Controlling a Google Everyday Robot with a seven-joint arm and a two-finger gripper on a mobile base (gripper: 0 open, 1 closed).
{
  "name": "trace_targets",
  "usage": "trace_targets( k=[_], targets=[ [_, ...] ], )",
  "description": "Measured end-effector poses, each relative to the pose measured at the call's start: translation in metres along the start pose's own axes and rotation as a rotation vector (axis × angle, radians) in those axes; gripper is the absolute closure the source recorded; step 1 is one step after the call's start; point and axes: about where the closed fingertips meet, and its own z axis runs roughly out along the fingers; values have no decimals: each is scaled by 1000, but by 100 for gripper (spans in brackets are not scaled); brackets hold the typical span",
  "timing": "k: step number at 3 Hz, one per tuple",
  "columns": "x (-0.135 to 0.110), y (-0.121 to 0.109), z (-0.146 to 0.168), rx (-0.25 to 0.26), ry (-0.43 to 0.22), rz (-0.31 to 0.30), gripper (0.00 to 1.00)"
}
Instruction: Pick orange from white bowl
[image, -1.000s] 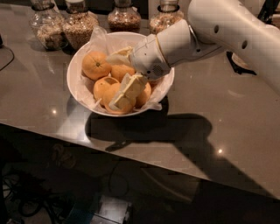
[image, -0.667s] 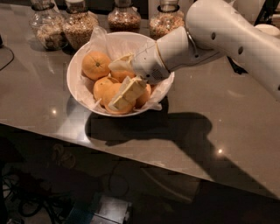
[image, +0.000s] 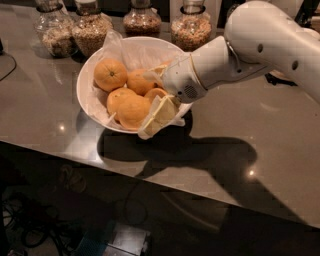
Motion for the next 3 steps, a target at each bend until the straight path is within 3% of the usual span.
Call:
trace_targets(
  k=[3],
  targets=[
    [1,6,-9,3,-2,13,65]
  ],
)
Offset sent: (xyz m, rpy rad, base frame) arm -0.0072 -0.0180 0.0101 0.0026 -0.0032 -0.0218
